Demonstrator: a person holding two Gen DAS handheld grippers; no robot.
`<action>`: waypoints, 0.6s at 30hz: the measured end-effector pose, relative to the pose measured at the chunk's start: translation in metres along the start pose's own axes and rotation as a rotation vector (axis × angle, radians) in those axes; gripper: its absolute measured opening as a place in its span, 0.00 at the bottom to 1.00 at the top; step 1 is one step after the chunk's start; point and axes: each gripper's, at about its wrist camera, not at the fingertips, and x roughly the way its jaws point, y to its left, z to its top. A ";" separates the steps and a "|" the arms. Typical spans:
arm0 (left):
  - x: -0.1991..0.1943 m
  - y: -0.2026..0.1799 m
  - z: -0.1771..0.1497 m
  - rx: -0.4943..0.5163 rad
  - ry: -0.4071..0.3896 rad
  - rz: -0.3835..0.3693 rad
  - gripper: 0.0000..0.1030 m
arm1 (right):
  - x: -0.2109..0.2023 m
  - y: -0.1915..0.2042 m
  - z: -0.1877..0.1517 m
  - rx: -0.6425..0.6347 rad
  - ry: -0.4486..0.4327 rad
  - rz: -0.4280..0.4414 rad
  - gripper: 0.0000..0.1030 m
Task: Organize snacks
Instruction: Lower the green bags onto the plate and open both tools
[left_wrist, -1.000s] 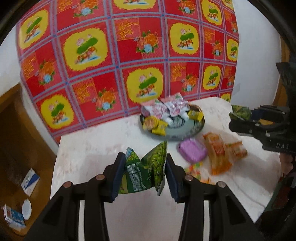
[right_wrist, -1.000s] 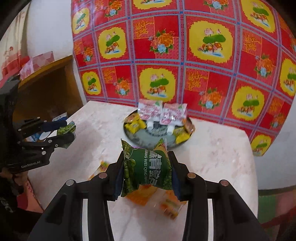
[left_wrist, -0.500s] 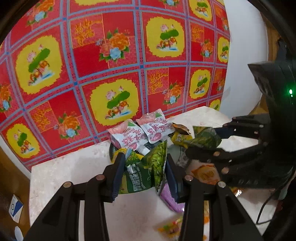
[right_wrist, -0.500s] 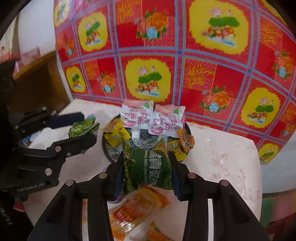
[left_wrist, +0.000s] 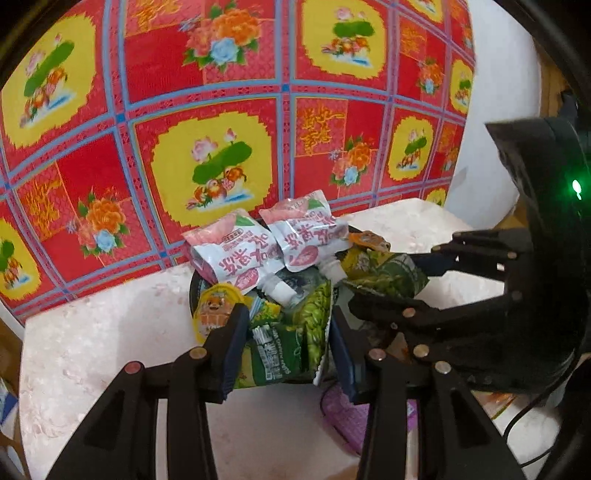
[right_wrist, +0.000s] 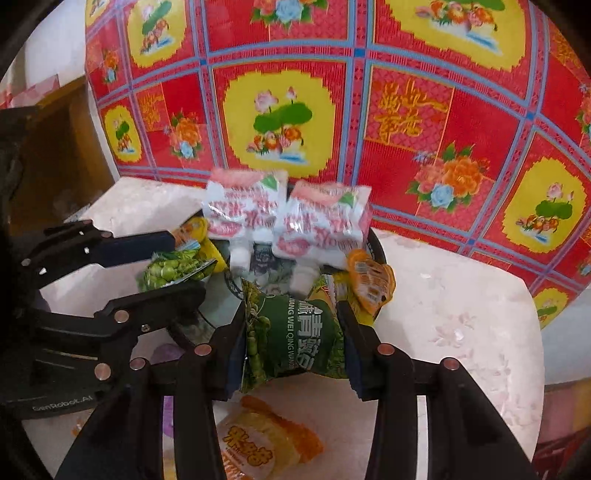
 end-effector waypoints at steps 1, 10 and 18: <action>0.000 -0.001 0.000 0.010 -0.002 0.004 0.43 | 0.001 0.000 0.000 0.000 -0.006 -0.006 0.46; 0.001 -0.003 -0.003 0.015 0.009 0.013 0.49 | -0.001 -0.003 -0.002 0.016 -0.023 -0.023 0.54; -0.004 0.001 -0.001 -0.013 0.006 -0.004 0.56 | -0.003 -0.004 -0.003 0.024 -0.032 -0.020 0.60</action>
